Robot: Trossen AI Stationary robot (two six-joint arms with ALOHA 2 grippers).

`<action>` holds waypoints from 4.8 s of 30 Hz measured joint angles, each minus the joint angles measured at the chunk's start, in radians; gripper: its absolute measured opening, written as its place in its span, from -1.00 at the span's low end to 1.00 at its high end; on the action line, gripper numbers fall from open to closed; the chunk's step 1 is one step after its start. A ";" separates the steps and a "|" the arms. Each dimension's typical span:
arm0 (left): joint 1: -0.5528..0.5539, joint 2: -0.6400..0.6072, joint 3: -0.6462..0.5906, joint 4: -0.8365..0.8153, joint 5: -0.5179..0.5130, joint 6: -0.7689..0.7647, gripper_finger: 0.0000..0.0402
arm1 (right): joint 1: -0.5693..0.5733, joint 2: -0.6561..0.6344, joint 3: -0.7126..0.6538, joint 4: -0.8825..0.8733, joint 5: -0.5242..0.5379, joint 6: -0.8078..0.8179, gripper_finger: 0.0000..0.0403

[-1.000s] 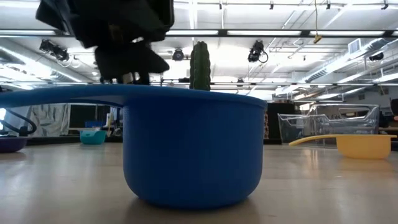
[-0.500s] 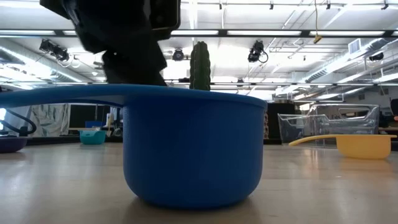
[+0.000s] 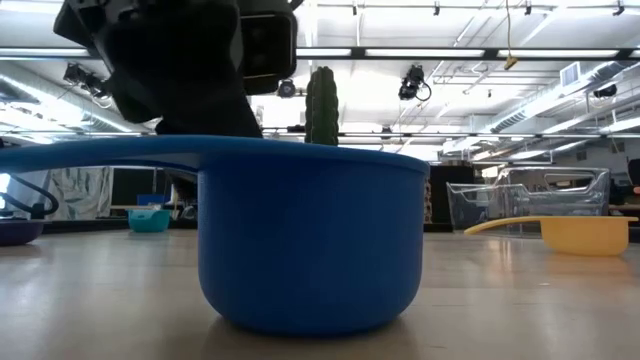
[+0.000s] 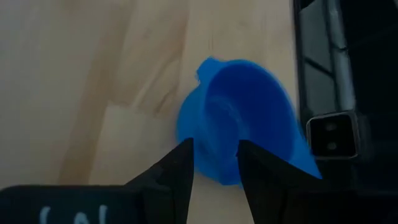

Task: Nest measuring cups in basket
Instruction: Stack the blue measuring cup on top of the orange measuring cup

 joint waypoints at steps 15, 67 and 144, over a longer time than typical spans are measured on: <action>0.004 0.087 0.006 0.041 -0.001 -0.044 -0.45 | 0.000 0.000 0.000 -0.014 0.000 0.000 -0.95; 0.257 0.081 0.864 -0.868 -0.648 0.087 -0.90 | -0.002 0.006 -0.281 -0.277 0.008 0.611 -0.91; 0.447 0.026 0.861 -0.507 -0.711 0.214 -0.90 | -0.279 0.000 -0.523 -0.383 0.746 1.125 -0.33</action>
